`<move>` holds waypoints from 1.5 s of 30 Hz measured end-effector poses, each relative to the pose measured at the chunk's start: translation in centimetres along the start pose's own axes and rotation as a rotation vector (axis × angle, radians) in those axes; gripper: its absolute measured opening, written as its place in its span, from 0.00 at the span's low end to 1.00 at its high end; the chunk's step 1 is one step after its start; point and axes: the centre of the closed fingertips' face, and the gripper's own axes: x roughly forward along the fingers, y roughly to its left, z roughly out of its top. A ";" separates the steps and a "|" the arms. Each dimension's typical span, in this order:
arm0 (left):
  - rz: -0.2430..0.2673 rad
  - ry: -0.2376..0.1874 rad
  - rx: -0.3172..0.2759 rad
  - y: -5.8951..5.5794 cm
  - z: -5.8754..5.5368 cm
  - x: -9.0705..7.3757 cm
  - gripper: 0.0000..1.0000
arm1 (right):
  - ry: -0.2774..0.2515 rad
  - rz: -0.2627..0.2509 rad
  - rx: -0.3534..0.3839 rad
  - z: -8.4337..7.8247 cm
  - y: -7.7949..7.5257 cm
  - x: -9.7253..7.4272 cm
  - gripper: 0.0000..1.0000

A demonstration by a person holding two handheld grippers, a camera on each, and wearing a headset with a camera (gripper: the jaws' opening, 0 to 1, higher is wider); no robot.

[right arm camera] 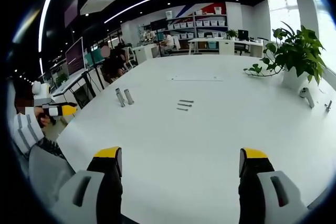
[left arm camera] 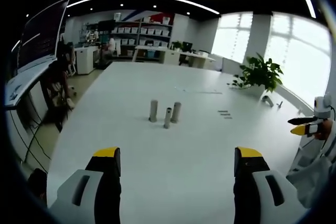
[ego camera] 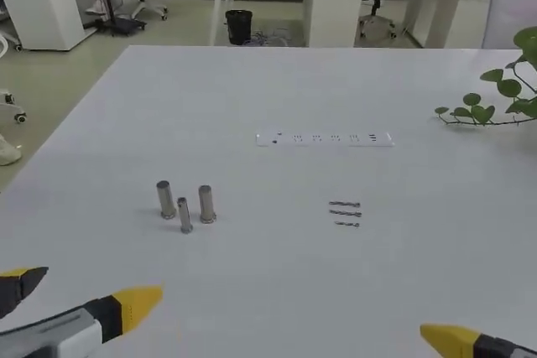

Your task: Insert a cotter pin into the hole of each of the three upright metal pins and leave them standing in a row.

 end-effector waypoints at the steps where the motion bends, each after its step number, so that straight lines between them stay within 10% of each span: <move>1: -0.002 0.003 0.004 0.0 0.1 0.2 0.87 | 0.001 -0.001 -0.001 0.0 0.0 0.0 0.91; 29: -0.052 -0.046 0.181 0.2 5.3 7.2 0.70 | 0.017 -0.026 -0.016 0.0 0.1 1.1 0.91; 45: -0.092 0.021 0.219 0.0 4.4 11.8 0.67 | -0.004 -0.003 -0.048 0.7 1.2 2.2 0.98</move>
